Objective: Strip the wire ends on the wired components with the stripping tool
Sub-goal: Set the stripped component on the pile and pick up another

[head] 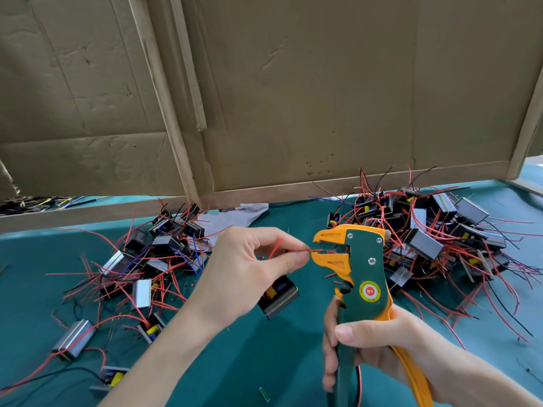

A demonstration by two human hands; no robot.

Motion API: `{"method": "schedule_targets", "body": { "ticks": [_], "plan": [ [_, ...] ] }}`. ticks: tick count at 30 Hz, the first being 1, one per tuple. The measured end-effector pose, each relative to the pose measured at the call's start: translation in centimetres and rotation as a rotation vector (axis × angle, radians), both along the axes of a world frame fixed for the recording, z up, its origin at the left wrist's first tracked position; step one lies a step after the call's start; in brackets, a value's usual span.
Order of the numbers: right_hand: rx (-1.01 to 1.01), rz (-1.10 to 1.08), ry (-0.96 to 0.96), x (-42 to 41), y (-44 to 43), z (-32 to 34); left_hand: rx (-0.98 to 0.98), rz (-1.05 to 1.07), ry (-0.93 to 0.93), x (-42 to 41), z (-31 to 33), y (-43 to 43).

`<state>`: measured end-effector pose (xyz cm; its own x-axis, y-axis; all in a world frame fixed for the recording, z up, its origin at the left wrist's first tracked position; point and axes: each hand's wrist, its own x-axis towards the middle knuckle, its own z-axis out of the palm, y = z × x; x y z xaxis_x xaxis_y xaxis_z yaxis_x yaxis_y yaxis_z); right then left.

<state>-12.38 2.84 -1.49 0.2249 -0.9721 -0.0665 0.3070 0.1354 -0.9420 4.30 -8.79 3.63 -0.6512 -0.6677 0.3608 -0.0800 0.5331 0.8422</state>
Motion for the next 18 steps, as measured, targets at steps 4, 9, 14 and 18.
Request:
{"method": "schedule_targets", "body": {
  "ticks": [4, 9, 14, 18],
  "plan": [
    [0.016, 0.005, 0.021, 0.0, 0.1, 0.1, -0.001, -0.008, -0.024, 0.1, 0.1, 0.0],
    [0.048, -0.049, 0.056, 0.3, 0.3, 0.0, -0.060, -0.011, -0.079, 0.4, 0.3, -0.3],
    [0.068, -0.197, 0.095, 1.3, 0.1, -1.1, -0.134, 0.031, -0.154, 0.2, -0.3, -0.9],
    [0.128, -0.162, -0.054, 1.5, -0.4, -1.8, -0.185, 0.138, -0.237, -0.4, -1.5, -1.3]
  ]
}}
